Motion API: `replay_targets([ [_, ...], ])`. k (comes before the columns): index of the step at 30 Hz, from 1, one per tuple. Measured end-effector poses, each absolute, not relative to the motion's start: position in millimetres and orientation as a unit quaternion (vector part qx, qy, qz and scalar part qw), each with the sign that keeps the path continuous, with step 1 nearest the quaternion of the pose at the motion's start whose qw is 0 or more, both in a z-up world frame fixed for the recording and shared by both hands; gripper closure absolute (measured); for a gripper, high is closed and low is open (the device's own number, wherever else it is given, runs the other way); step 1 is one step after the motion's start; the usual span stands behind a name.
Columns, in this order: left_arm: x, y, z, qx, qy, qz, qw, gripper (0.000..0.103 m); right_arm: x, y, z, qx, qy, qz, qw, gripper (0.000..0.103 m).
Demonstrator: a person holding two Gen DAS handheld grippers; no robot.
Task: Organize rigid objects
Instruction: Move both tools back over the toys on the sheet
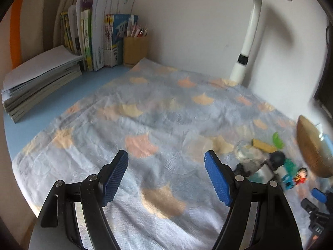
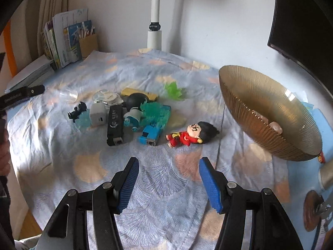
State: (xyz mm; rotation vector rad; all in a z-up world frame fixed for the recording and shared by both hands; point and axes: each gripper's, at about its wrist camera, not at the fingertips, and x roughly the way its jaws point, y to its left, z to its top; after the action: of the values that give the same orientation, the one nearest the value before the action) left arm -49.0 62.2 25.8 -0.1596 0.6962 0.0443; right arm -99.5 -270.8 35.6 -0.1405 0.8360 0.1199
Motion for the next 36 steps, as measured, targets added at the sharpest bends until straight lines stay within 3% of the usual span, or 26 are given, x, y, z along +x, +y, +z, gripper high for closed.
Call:
replay_targets([
  [17,-34,31,27,-0.009,0.374,-0.012,0.927,0.028,-92,-289,30,-0.029,0.416,0.038,0.908,0.043],
  [23,-9,13,23,0.045,0.371,-0.020,0.927,0.024,-78,-305,36,0.005,0.448,0.035,0.893,0.043],
  [36,7,7,14,0.035,0.394,-0.056,0.916,0.024,-22,-314,30,0.087,0.493,0.036,0.865,0.045],
])
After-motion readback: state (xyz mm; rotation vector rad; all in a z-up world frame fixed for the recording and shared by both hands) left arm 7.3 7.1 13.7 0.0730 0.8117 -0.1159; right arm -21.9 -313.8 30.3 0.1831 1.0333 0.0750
